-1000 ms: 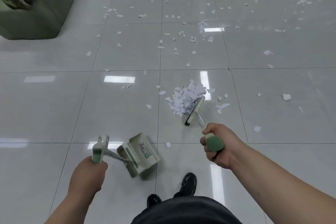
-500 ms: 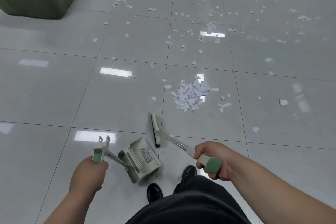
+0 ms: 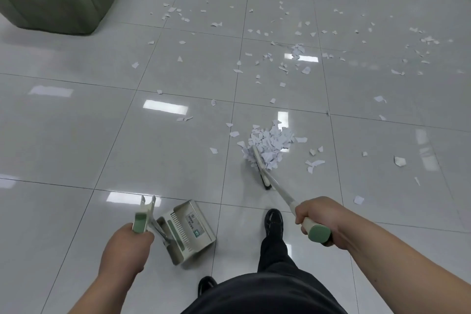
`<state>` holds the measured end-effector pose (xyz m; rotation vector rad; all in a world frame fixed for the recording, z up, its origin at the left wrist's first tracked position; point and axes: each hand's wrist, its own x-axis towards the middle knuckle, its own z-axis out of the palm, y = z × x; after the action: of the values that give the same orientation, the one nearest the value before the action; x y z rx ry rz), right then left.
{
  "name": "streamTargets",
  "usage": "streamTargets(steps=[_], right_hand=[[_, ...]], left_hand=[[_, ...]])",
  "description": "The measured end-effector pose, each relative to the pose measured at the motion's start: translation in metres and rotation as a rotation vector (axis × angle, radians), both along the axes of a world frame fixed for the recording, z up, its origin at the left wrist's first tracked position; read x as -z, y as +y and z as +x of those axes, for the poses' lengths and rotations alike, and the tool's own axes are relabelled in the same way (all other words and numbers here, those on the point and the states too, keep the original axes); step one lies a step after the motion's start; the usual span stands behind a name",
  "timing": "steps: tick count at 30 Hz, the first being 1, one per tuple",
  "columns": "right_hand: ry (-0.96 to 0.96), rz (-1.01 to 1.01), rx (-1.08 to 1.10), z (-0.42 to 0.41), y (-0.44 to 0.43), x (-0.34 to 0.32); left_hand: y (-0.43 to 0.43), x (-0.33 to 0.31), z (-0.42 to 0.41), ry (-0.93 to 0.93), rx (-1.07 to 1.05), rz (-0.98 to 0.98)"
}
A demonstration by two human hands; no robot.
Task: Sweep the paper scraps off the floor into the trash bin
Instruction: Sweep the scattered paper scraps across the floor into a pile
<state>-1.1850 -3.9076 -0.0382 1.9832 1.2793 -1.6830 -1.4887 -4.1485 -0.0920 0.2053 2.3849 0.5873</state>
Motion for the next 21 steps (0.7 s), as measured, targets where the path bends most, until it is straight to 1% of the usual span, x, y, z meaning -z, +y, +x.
streamTargets(steps=[2,6,9,14,18,21], right_hand=[[0.037,-0.01,-0.008,0.002,0.028,0.0],[0.158,-0.101,-0.041,-0.001,0.089,0.004],[0.245,-0.2,-0.033,-0.008,0.134,0.018],[0.335,-0.37,0.0,-0.03,0.203,0.05],[0.338,-0.427,0.058,-0.032,0.241,0.066],[0.319,-0.453,0.162,-0.014,0.262,0.069]], left_hand=[[0.02,0.001,0.005,0.015,-0.015,-0.009],[0.062,-0.005,0.023,0.069,-0.052,-0.032],[0.096,-0.016,0.035,0.101,-0.083,-0.069],[0.143,-0.032,0.059,0.115,-0.189,-0.065],[0.173,-0.039,0.07,0.082,-0.24,-0.05],[0.194,-0.041,0.073,0.062,-0.242,-0.046]])
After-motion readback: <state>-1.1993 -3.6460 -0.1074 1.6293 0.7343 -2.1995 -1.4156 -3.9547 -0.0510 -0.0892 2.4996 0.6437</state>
